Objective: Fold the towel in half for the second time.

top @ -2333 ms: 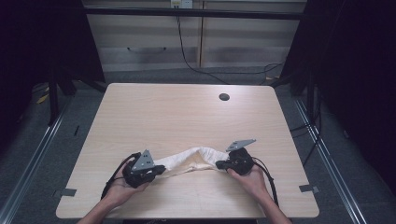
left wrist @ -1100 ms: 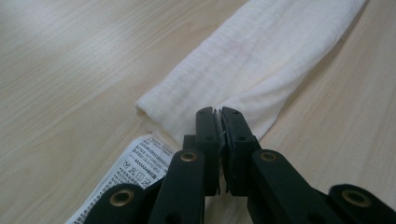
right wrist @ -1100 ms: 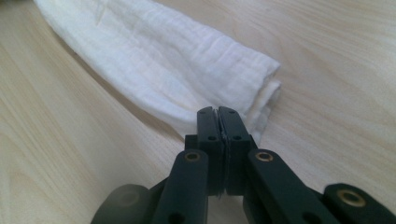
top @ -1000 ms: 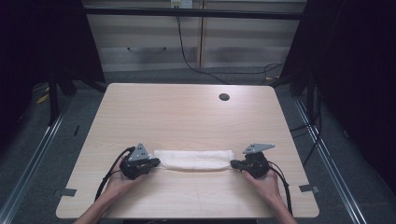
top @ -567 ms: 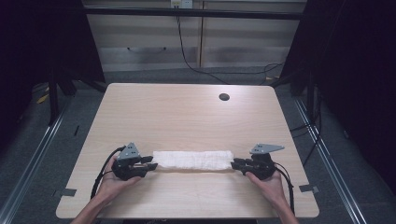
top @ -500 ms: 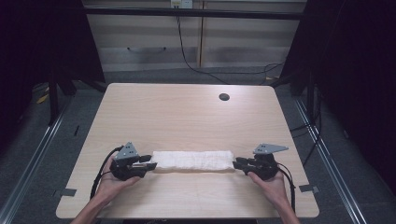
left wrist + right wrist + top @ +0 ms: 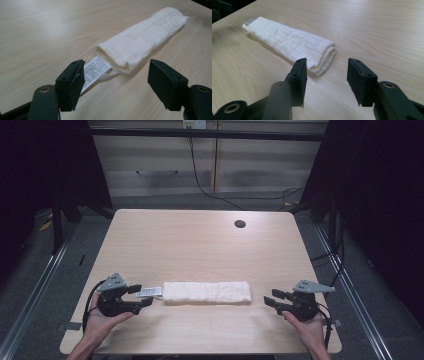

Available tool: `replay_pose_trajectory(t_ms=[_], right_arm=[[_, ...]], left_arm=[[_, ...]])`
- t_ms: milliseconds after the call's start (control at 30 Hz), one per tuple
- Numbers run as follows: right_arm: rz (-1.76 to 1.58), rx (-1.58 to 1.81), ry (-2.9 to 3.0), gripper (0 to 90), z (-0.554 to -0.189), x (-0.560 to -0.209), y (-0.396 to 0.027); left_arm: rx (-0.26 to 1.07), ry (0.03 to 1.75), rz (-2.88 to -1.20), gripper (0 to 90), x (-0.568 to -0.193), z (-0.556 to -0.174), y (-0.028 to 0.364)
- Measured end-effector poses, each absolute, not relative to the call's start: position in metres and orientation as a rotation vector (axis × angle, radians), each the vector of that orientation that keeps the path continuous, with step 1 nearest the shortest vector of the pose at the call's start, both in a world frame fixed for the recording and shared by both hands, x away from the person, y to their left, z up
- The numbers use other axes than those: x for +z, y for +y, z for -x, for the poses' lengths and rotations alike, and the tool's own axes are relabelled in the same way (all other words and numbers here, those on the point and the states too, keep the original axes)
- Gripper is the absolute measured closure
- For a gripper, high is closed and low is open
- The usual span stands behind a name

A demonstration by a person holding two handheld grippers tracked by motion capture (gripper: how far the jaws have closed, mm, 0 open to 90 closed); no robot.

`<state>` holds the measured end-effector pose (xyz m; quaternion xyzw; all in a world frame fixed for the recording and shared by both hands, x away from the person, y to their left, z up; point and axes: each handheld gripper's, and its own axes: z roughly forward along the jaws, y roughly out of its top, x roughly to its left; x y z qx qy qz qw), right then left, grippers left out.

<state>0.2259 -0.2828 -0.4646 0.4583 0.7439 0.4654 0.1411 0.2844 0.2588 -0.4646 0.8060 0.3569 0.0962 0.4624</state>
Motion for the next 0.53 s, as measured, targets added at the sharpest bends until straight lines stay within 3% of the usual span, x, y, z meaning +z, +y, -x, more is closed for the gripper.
replay_pose_trajectory(t_ms=[333, 533], right_arm=[[-1.432, 1.296, 2.013, 29.5, -0.217, -0.476, -0.309], [-1.457, 1.254, 1.977, 24.5, -0.216, -0.48, -0.314]], left_arm=[[0.278, 1.0, -1.897, 19.1, -0.477, -0.282, 0.284], [0.277, 1.022, -1.924, 15.7, -0.481, -0.285, 0.285]])
